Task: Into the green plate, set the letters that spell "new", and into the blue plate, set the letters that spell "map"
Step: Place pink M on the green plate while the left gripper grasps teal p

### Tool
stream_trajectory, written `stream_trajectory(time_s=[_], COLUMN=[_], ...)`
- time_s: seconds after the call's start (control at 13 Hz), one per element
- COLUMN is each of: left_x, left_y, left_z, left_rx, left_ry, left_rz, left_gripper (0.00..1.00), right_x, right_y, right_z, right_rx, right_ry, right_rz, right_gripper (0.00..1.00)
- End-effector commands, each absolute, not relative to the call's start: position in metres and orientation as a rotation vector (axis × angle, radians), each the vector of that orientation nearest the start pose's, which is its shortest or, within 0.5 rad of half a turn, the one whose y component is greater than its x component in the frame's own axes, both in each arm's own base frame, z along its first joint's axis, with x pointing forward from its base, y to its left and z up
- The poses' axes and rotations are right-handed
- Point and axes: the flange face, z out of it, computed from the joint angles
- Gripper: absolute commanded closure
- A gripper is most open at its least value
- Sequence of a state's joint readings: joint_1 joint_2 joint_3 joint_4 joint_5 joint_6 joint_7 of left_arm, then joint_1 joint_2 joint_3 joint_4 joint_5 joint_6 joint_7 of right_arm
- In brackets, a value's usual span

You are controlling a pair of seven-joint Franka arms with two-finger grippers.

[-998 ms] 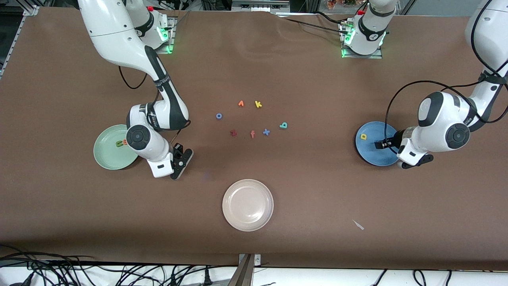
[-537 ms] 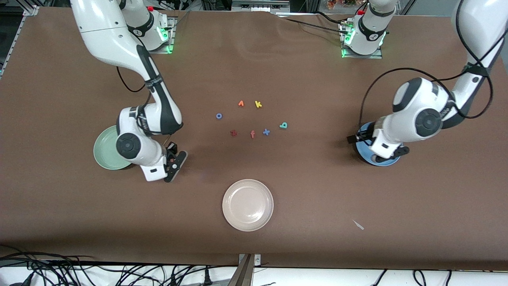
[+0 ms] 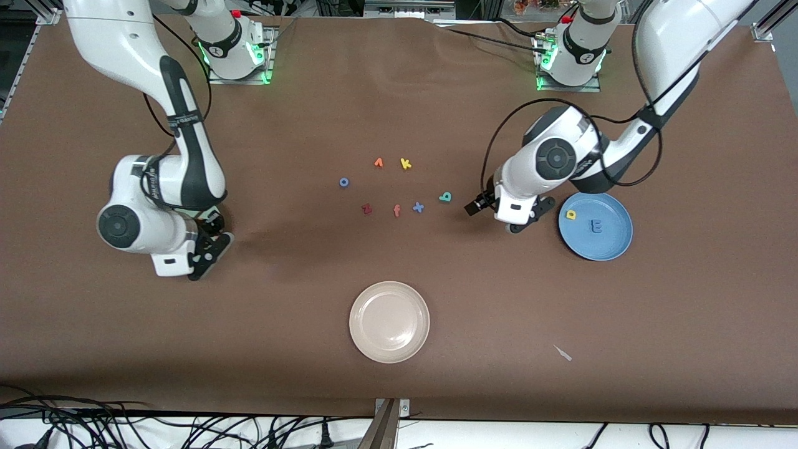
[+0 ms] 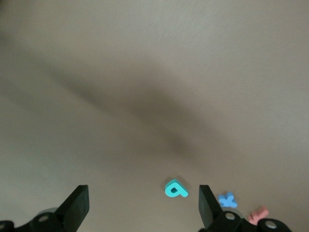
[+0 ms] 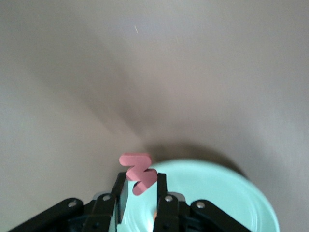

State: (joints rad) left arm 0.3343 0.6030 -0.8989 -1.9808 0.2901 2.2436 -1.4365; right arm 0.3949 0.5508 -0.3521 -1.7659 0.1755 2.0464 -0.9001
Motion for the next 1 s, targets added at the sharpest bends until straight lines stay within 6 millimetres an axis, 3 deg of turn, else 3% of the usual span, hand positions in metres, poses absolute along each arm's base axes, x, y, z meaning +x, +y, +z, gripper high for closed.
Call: stream_trajectory(time_s=[0.0, 0.08, 0.15, 0.23, 0.46, 0.61, 0.92], left_x=[0.499, 0.489, 0.481, 0.473, 0.463, 0.462, 0.462], left_y=[-0.330, -0.343, -0.354, -0.363, -0.372, -0.373, -0.375], left_z=[0.220, 0.204, 0.196, 0.189, 0.180, 0.178, 0.175], left_rx=[-2.816, -2.773, -2.753, -2.729, -2.694, -2.703, -2.691], left_ry=[-1.372, -1.418, -1.451, -1.478, -1.517, -1.587, -1.639], left_rz=[0.363, 0.344, 0.319, 0.314, 0.331, 0.325, 0.299], left_gripper=[0.01, 0.01, 0.01, 0.01, 0.03, 0.10, 0.10], right_x=[0.617, 0.617, 0.616, 0.616, 0.617, 0.618, 0.620], right_y=[0.018, 0.007, 0.000, -0.004, 0.003, 0.021, 0.073], right_z=[0.247, 0.243, 0.238, 0.239, 0.250, 0.263, 0.291], right_rx=[-2.790, -2.804, -2.814, -2.822, -2.836, -2.884, -2.983], right_ry=[-1.231, -1.208, -1.181, -1.156, -1.069, -0.915, -0.620], right_rz=[0.410, 0.427, 0.442, 0.444, 0.459, 0.488, 0.565], right_gripper=[0.92, 0.75, 0.25, 0.00, 0.00, 0.00, 0.00])
